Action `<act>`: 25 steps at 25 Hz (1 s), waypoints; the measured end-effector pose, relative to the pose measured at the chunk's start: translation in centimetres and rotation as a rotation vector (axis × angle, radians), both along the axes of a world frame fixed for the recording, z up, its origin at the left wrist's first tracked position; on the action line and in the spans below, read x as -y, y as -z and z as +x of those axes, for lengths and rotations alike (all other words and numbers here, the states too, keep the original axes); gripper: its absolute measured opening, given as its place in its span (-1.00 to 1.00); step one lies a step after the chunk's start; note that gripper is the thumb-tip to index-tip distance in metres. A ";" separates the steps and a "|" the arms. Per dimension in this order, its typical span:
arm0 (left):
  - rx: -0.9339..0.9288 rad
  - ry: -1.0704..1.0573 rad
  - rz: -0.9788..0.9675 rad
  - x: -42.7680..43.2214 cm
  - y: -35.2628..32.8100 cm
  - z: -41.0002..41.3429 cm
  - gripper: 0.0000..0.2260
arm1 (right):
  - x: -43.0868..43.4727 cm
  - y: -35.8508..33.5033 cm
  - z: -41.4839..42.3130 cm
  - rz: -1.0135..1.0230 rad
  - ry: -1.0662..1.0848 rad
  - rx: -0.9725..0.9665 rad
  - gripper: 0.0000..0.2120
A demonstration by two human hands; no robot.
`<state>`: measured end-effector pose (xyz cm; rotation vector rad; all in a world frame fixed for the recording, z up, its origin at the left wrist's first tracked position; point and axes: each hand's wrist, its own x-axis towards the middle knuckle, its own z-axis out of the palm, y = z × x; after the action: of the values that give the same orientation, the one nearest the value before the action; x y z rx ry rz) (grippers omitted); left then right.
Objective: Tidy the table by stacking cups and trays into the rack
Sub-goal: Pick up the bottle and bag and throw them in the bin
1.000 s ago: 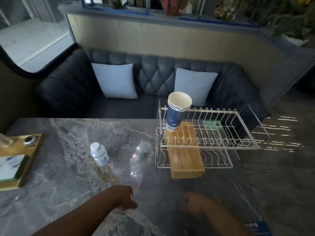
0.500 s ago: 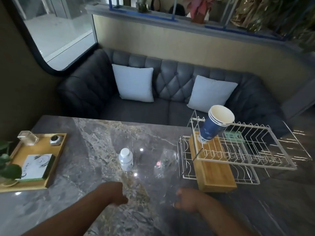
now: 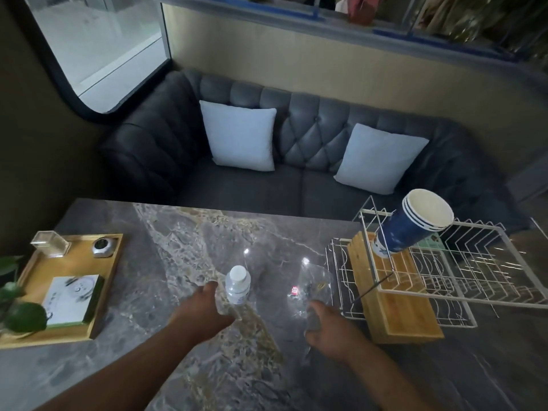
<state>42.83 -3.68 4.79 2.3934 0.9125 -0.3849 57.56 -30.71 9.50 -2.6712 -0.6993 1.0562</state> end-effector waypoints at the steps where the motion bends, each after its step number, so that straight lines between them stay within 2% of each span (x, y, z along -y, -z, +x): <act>1: 0.053 -0.021 -0.026 -0.3 -0.1 0.4 -0.06 | -0.4 0.2 0.2 0.021 0.035 -0.012 -0.27; 6: 0.175 -0.067 -0.117 -0.6 -0.1 2.4 -0.01 | -2.3 1.2 1.1 0.124 0.225 -0.088 -0.23; 13: 0.251 -0.062 -0.135 0.2 0.8 3.9 -0.23 | -4.0 2.5 1.6 0.169 0.395 -0.203 -0.23; 17: 0.275 -0.081 -0.134 0.3 1.7 4.4 -0.25 | -4.2 3.2 0.9 0.184 0.380 -0.227 -0.35; 20: 0.277 -0.074 -0.127 0.3 2.1 4.3 -0.34 | -3.0 3.1 -2.4 0.233 0.316 -0.367 -0.47; 21: 0.282 -0.073 -0.119 0.5 2.2 4.0 -0.37 | -2.3 2.9 -3.8 0.214 0.267 -0.343 -0.52; 23: 0.300 -0.062 -0.100 0.9 2.4 3.3 -0.40 | -1.1 2.3 -5.8 0.141 0.135 -0.159 -0.70; 25: 0.309 -0.023 -0.090 1.2 2.6 2.5 -0.40 | -1.1 1.7 -6.3 0.116 0.061 0.018 -0.76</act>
<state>45.35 -4.86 2.19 2.2747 0.7640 -0.0429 51.28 -29.56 7.76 -2.5888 -0.6571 0.9470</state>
